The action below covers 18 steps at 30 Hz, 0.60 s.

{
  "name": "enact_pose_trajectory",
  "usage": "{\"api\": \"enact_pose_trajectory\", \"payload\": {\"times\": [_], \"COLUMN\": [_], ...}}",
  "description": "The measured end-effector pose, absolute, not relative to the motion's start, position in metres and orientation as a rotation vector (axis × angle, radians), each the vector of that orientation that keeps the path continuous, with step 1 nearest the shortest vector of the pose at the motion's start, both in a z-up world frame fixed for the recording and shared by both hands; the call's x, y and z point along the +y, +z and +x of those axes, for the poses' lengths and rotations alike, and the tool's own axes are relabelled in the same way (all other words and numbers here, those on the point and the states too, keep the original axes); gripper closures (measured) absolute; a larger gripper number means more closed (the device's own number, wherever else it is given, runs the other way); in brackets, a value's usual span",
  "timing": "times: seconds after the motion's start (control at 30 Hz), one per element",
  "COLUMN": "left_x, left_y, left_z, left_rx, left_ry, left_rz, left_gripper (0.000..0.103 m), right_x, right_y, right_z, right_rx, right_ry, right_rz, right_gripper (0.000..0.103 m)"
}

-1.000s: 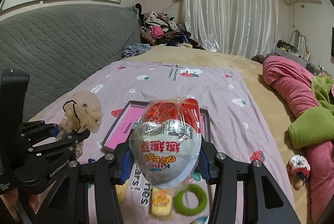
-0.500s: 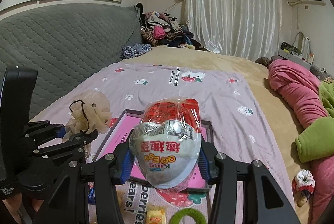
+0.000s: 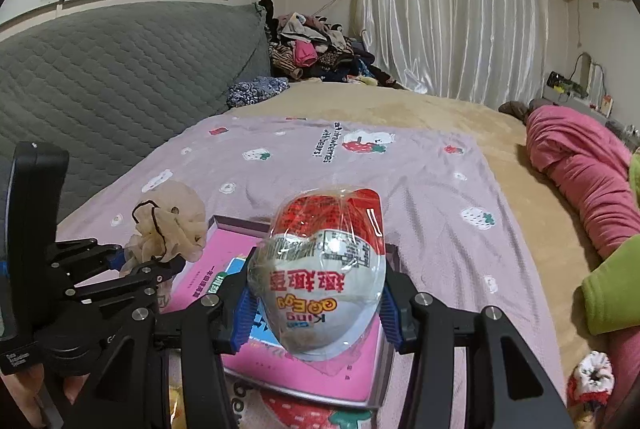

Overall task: Organize objects
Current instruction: 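Lower the scrunchie onto the book with the left tool while the right tool sets the egg down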

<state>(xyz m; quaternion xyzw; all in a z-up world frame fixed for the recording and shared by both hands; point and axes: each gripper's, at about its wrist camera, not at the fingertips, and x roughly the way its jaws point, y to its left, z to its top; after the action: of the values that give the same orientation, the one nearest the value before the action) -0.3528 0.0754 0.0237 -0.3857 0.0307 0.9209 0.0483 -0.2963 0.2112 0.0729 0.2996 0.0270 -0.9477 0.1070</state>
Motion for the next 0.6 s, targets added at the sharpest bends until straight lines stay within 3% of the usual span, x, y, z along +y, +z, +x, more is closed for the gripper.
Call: {"api": "enact_pose_trajectory", "payload": {"times": [0.6], "left_x": [0.083], "left_y": [-0.048], "left_z": [-0.416], "left_rx": [0.108], "left_ry": [2.799], "left_rz": [-1.294], "left_gripper": [0.079], "right_x": [0.215], "right_y": [-0.014], "right_z": [-0.371], "right_rx": [0.0], "right_ry": [-2.778], "right_rz": [0.946], "right_gripper": [0.052]}}
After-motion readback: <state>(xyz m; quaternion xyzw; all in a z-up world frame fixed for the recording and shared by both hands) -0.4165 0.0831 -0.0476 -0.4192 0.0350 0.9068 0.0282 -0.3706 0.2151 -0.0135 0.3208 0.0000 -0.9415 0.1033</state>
